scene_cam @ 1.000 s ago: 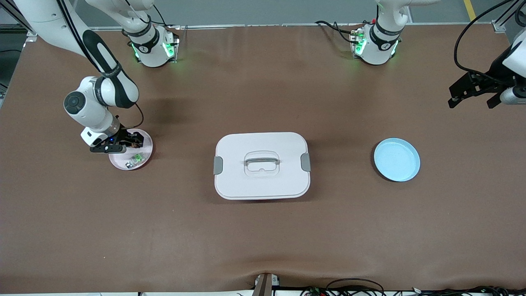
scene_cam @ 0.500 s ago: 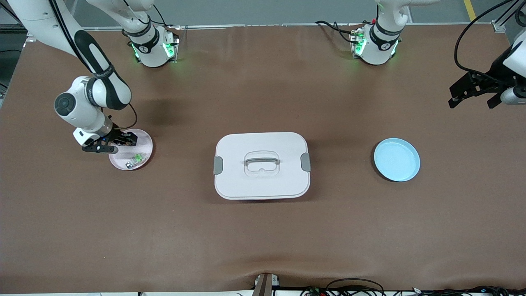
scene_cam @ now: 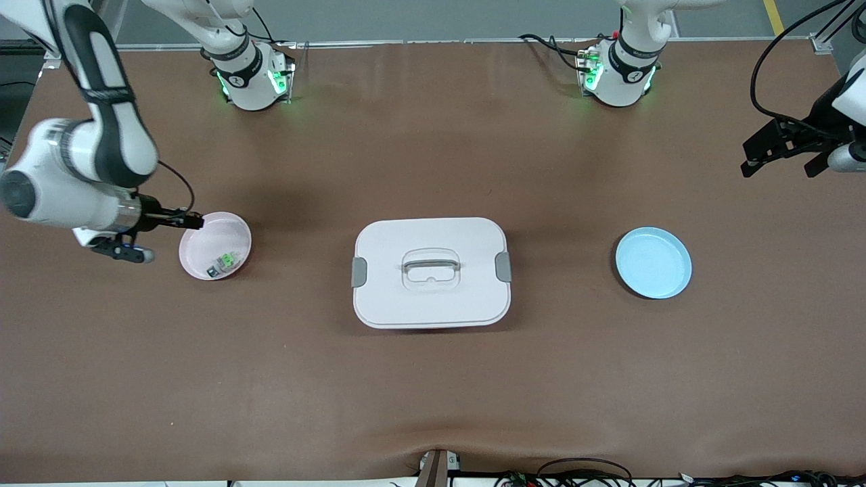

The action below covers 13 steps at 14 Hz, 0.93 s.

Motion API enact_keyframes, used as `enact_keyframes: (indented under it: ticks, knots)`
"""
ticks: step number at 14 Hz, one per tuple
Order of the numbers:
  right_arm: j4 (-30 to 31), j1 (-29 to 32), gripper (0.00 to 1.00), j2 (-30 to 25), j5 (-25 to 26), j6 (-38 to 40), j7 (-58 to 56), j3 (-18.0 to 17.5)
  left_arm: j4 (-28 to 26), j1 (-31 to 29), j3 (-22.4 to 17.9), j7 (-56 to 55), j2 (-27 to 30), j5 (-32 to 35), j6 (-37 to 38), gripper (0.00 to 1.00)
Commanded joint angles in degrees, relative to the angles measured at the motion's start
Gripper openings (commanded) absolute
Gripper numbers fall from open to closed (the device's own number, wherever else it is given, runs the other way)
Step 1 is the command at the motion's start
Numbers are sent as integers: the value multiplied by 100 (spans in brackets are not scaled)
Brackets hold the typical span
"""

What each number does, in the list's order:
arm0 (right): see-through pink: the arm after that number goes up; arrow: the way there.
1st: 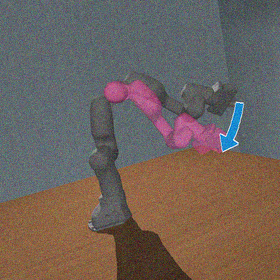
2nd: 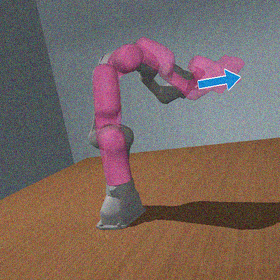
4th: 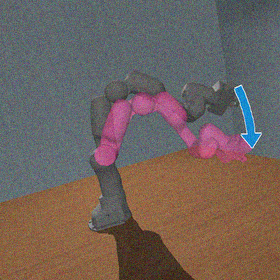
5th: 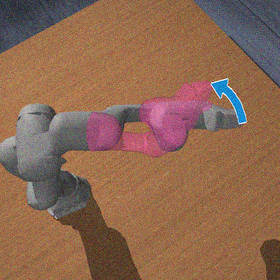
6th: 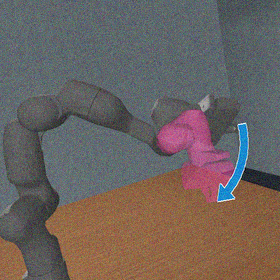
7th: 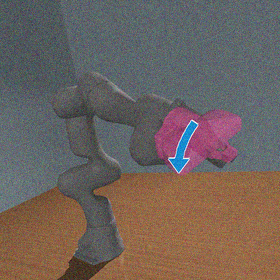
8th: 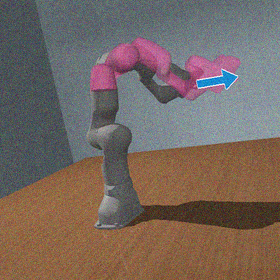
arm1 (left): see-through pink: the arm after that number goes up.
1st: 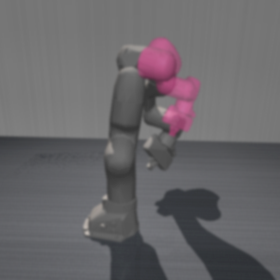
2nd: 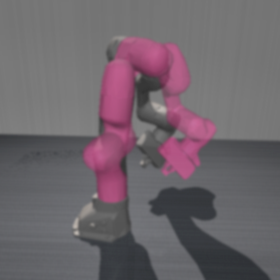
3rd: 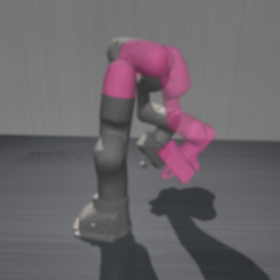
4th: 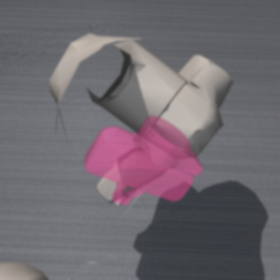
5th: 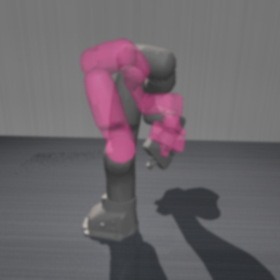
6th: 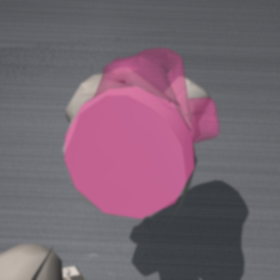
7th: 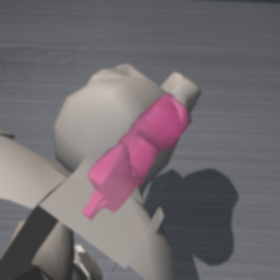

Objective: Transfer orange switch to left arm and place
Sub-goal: 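Lift the orange switch with the right gripper while the left gripper approaches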

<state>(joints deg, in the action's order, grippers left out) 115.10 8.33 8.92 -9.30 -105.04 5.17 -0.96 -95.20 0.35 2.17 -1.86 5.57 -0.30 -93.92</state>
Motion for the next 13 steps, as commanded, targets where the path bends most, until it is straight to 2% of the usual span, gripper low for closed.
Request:
enact_keyframes:
  ticks: [1,3,6,9,13]
  knots:
    - [-1250,54,0,337,-405,1123,596,8,150,-193,-6,71,-48,-241,321,100]
    - [-1778,-7,0,426,-659,1485,1430,-1,150,-316,3,80,-13,-400,593,100]
    - [-2324,-16,0,619,-1467,1863,2452,-1,98,-405,-6,45,5,-917,1033,100]
    - [-2746,54,0,672,-1645,2346,2856,-1,98,-535,3,71,-4,-1207,1192,100]
    - [-3028,300,0,690,-2066,2918,3446,25,-498,-1290,3,142,5,-3269,1201,100]
